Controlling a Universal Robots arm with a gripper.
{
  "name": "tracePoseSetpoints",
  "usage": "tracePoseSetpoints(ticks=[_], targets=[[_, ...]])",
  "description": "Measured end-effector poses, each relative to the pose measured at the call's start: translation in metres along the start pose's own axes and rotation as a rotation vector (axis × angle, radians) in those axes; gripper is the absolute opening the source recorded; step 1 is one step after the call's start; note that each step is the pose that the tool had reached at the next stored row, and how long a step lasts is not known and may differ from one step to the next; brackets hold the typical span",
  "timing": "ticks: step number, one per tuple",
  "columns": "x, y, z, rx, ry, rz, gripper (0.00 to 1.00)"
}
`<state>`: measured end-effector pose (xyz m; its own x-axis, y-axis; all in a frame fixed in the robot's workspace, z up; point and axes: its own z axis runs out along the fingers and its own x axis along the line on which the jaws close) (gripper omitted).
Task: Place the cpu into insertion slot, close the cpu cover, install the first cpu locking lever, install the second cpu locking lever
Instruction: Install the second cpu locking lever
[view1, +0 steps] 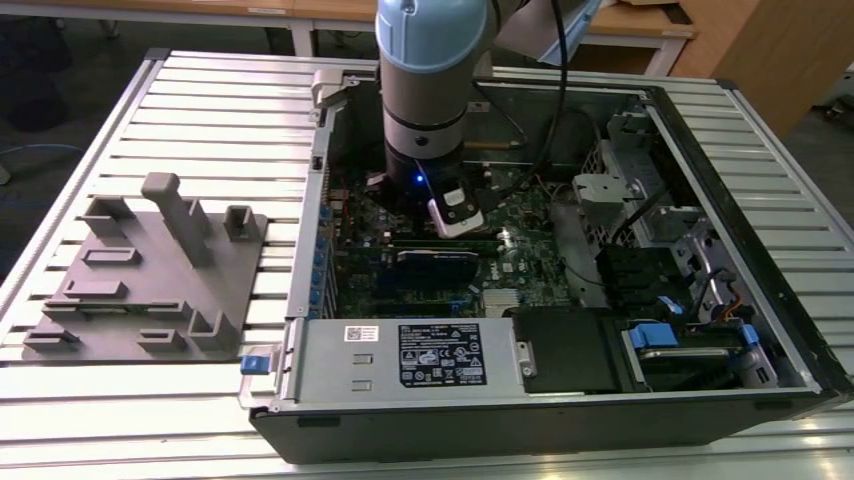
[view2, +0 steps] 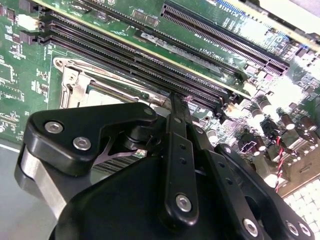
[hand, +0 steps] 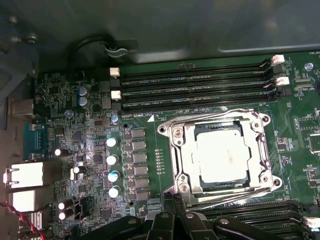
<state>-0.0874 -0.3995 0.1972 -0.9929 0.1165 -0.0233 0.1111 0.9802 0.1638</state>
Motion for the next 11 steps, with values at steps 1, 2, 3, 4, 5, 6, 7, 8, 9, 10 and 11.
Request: tracePoseSetpoints(ticks=[1,2,3,4,5,6,7,8,9,10,11], targets=[[0.0,0.0,-0.0001,-0.0001,0.0001,0.0,0.11],[0.0,-0.0001,-0.0001,-0.0001,0.0001,0.0,0.11],[0.0,-0.0001,-0.0001,-0.0001,0.0001,0.0,0.11],[0.0,-0.0001,-0.0001,-0.0001,0.0001,0.0,0.11],[0.0,-0.0001,-0.0001,-0.0001,0.0001,0.0,0.11],[0.0,-0.0003,-0.0003,-0.0001,0.0001,0.0,0.11],[-0.0001,-0.0003,-0.0008,0.0,0.0003,0.0,0.11],[-0.0003,-0.0004,-0.0012,0.0,0.0003,0.0,0.11],[-0.0005,-0.0003,-0.0015,-0.0001,0.0002,0.0,0.11],[-0.0009,-0.0003,-0.0017,0.0,0.0001,0.0,0.11],[-0.0015,-0.0003,-0.0016,-0.0001,0.0,0.0,0.11]])
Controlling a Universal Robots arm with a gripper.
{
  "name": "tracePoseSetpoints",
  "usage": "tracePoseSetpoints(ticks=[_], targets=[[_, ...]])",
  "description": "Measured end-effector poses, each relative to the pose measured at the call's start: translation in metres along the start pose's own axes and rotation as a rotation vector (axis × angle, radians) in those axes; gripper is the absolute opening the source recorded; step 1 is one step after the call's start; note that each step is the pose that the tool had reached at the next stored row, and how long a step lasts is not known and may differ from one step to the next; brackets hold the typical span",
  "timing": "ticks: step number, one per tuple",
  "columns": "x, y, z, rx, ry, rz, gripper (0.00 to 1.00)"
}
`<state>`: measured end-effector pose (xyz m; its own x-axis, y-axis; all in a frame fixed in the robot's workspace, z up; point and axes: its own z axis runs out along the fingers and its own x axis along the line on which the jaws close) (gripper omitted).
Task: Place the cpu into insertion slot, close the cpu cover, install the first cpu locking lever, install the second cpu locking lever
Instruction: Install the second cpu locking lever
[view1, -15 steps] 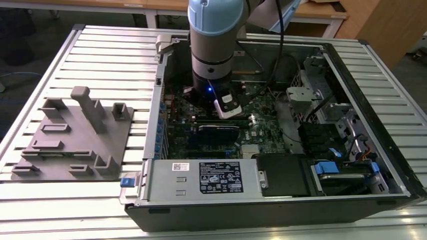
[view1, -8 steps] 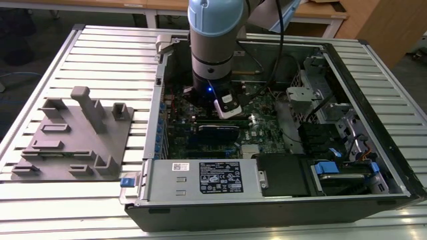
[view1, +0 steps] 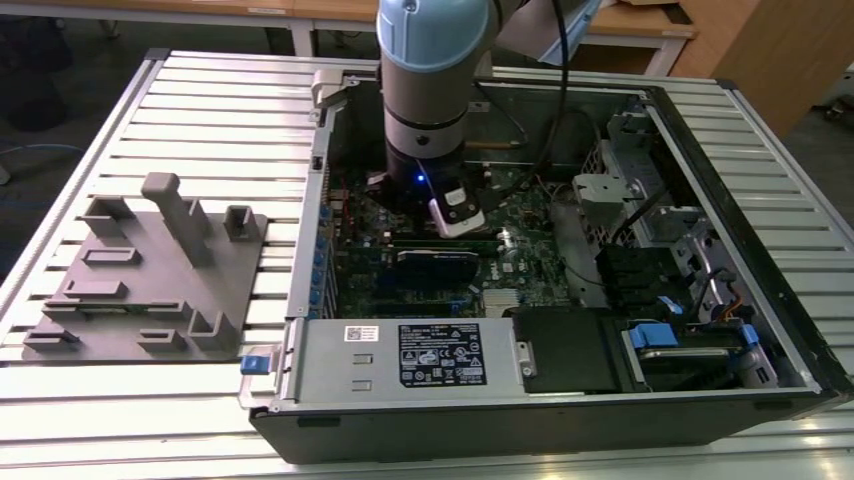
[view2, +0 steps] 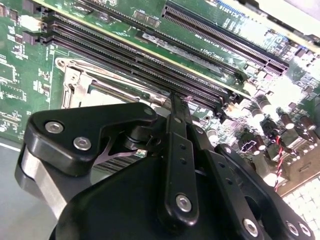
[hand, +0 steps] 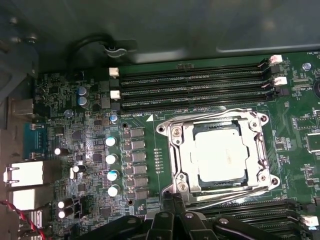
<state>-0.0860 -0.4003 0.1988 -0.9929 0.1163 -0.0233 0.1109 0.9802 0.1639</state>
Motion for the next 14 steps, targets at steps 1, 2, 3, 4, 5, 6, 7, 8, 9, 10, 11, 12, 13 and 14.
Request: tracePoseSetpoints(ticks=[1,2,3,4,5,6,7,8,9,10,11,12,13,14], targets=[[-0.0008,-0.0001,0.0,0.0,0.0001,0.0,0.11],[-0.0018,-0.0002,-0.0001,0.0001,0.0003,0.0,0.11],[-0.0028,-0.0004,-0.0002,0.0003,0.0005,0.0,0.11],[-0.0038,-0.0007,-0.0002,0.0004,0.0006,0.0,0.11],[-0.0043,-0.001,-0.0002,0.0004,0.0007,0.0,0.11],[-0.0043,-0.0013,-0.0001,0.0002,0.0006,0.0,0.11],[-0.0044,-0.0021,0.0004,0.0002,0.0006,0.0,0.11],[-0.0046,-0.0037,0.0008,-0.0008,0.0006,0.0,0.11],[-0.0048,-0.0058,0.001,-0.0021,0.0008,0.0,0.11],[-0.005,-0.0075,0.0011,-0.0037,0.001,0.0,0.11],[-0.0051,-0.0087,0.001,-0.0057,0.0012,0.0,0.11],[-0.0052,-0.0093,0.0009,-0.0103,0.0018,0.001,0.11],[-0.0052,-0.0097,0.0008,-0.0159,0.0024,0.001,0.11],[-0.0053,-0.01,0.0008,-0.0231,0.0032,0.001,0.11]])
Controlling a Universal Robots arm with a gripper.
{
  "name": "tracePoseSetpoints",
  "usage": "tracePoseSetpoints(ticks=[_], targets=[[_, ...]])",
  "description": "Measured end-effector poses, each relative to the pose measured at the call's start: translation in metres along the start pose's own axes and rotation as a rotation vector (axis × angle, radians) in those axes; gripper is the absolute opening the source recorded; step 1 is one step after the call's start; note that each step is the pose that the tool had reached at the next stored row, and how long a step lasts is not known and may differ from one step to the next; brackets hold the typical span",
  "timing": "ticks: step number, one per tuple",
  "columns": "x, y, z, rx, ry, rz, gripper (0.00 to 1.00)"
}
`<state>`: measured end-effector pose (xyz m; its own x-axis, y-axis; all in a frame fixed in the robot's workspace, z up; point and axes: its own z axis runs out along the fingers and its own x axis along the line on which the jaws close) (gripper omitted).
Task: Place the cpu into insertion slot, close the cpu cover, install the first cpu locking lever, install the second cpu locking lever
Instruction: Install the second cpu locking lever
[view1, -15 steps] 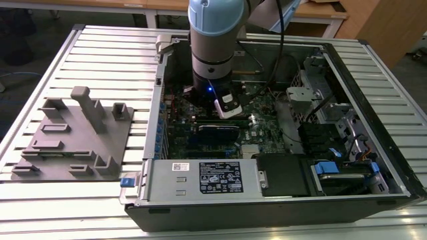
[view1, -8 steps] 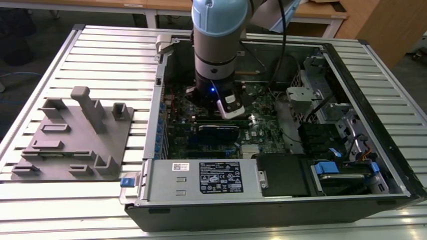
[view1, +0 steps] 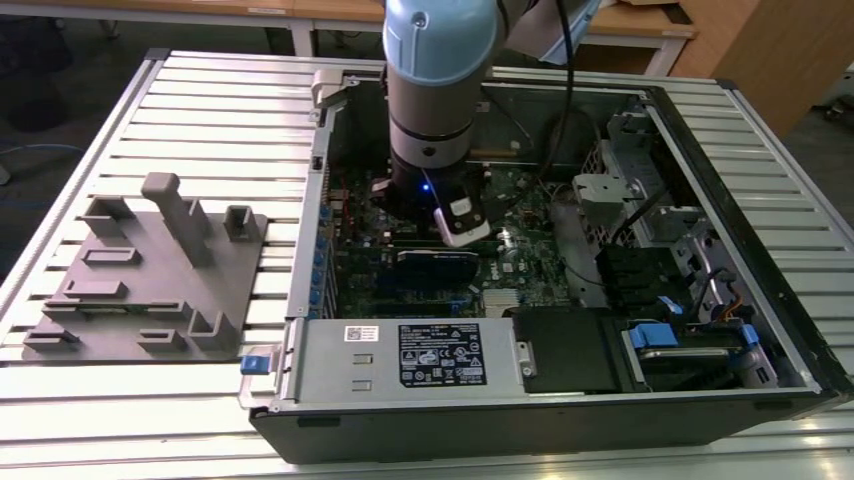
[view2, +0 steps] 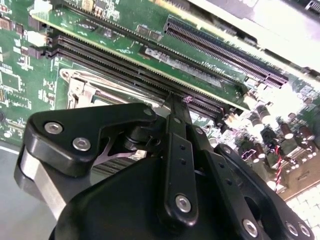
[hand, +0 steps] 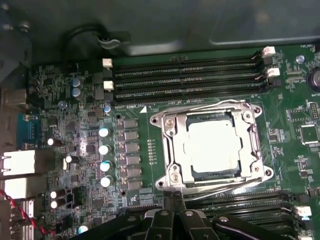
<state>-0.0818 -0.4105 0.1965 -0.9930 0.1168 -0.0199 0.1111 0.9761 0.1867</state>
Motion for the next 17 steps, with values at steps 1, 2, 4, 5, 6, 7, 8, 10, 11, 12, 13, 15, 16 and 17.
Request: tracePoseSetpoints(ticks=[1,2,4,5,6,7,8,10,11,12,13,15,16,17], targets=[[0.0,-0.0003,-0.0001,-0.0079,0.0008,0.0,0.11],[-0.0001,-0.0007,-0.0001,-0.0147,0.0017,0.001,0.11],[-0.0002,-0.0012,-0.0002,-0.0221,0.0024,0.001,0.11],[-0.0002,-0.0016,-0.0002,-0.0239,0.0026,0.001,0.11],[-0.0002,-0.0019,-0.0002,-0.025,0.0027,0.001,0.11],[-0.0003,-0.0024,-0.0001,-0.0258,0.0028,0.001,0.11],[-0.0002,-0.0026,0.0,-0.0263,0.0029,0.001,0.11],[0.0007,-0.0029,0.0006,-0.027,0.0029,0.001,0.11],[0.0014,-0.003,0.0009,-0.0268,0.0029,0.001,0.11],[0.0022,-0.0032,0.0011,-0.0268,0.0032,0.001,0.11],[0.0029,-0.0034,0.0012,-0.0275,0.0033,0.001,0.11],[0.0038,-0.0035,0.0017,-0.0297,0.0035,0.001,0.11],[0.004,-0.0035,0.0021,-0.0323,0.0034,0.001,0.11],[0.0042,-0.0036,0.0022,-0.034,0.0036,0.001,0.11]])
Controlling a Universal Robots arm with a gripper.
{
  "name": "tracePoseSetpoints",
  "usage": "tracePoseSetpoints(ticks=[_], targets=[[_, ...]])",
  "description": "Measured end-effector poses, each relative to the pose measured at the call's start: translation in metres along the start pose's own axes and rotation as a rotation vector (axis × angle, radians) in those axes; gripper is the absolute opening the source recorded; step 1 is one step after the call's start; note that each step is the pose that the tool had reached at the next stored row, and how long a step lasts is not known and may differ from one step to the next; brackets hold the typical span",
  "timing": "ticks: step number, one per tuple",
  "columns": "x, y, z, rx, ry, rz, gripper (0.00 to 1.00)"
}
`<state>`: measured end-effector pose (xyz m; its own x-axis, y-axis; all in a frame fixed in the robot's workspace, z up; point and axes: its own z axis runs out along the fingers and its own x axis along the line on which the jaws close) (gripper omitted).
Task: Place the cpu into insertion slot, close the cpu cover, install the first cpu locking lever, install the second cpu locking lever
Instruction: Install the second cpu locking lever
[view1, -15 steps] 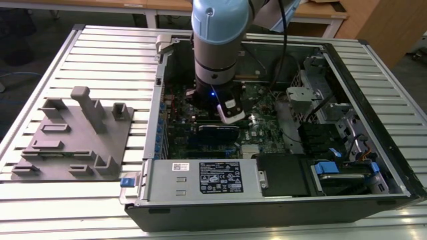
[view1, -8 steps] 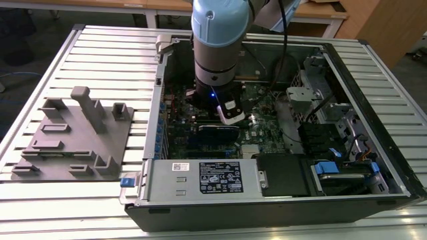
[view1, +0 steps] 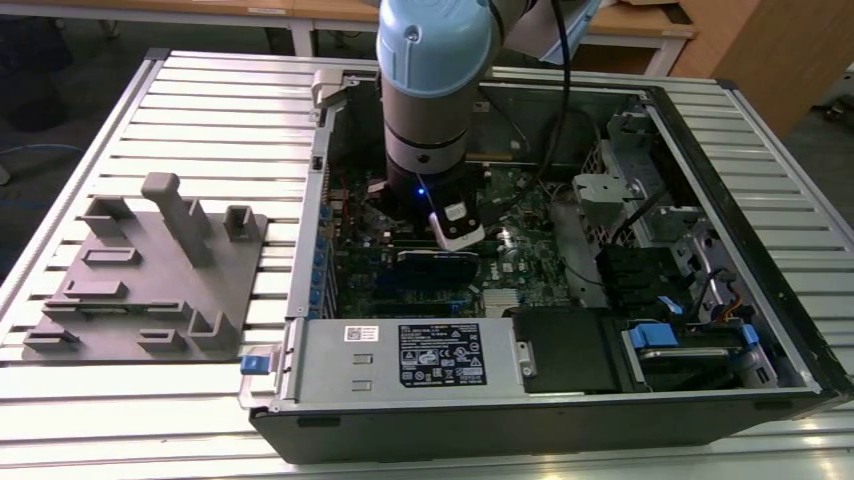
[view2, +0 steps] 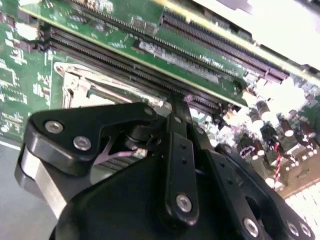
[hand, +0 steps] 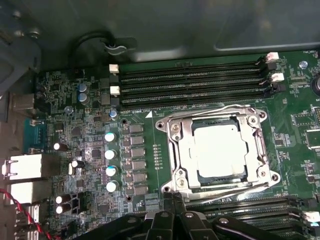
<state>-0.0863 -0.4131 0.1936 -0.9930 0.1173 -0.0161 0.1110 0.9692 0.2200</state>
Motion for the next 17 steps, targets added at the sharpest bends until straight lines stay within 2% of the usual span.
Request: tracePoseSetpoints(ticks=[6,10,13,17], targets=[[0.0004,0.0,-0.0001,-0.0058,0.0007,0.0,0.11],[0.0002,0.0012,-0.0054,-0.0057,0.0007,0.0,0.11],[0.0,0.0013,-0.0059,-0.0058,0.0007,0.0,0.11],[-0.0016,-0.0014,-0.0066,-0.0098,0.0014,0.001,0.11]])
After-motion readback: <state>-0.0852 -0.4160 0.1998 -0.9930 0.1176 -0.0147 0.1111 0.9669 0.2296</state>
